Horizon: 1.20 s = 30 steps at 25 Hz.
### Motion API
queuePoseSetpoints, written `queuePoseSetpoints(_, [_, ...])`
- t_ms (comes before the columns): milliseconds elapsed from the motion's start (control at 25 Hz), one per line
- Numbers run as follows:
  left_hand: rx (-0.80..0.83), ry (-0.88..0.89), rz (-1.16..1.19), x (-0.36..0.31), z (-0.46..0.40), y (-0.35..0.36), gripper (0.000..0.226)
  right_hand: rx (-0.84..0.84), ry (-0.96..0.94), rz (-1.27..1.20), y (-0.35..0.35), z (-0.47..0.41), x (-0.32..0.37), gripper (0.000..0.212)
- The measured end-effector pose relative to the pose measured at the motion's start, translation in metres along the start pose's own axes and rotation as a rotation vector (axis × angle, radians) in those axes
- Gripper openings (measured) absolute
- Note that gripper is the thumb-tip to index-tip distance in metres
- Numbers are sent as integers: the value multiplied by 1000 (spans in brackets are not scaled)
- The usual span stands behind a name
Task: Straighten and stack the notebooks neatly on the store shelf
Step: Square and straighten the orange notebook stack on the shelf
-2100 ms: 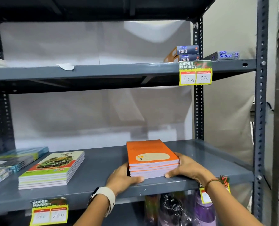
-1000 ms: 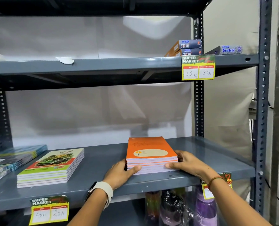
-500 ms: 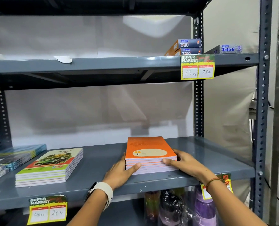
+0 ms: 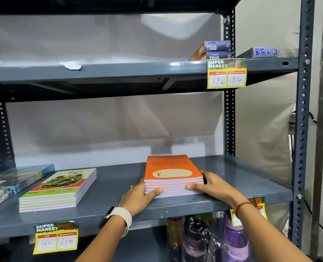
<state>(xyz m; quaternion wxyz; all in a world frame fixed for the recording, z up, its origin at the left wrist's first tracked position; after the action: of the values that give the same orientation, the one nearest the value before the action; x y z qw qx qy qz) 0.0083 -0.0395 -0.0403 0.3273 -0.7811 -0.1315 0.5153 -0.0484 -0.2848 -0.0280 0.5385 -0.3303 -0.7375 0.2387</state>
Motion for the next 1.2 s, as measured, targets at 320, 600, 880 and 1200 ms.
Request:
queuePoseSetpoints(320, [5, 9, -7, 0, 0, 0, 62, -6, 3, 3, -2, 3, 2, 51])
queuePoseSetpoints(600, [-13, -41, -22, 2, -2, -1, 99, -61, 20, 13, -1, 4, 13, 28])
queuePoseSetpoints(880, [-9, 21, -24, -1, -1, -2, 77, -64, 20, -6, 0, 5, 14, 31])
queuePoseSetpoints(1200, [-3, 48, 4, -2, 0, -1, 70, -28, 22, 59, -1, 3, 8, 57])
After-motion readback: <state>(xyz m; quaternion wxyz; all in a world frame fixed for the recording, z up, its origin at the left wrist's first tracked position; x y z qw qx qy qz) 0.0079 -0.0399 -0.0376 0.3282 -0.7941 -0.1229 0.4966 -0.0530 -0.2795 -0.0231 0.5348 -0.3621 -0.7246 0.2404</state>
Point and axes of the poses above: each hand's wrist, its own z-axis away from the middle knuckle, its own y-axis out of the palm, x = y × z, the point moved 6 cm from there along -z, towards the middle knuckle, and after that the axes turned 9 degrees about z, right-handed, at the moved point
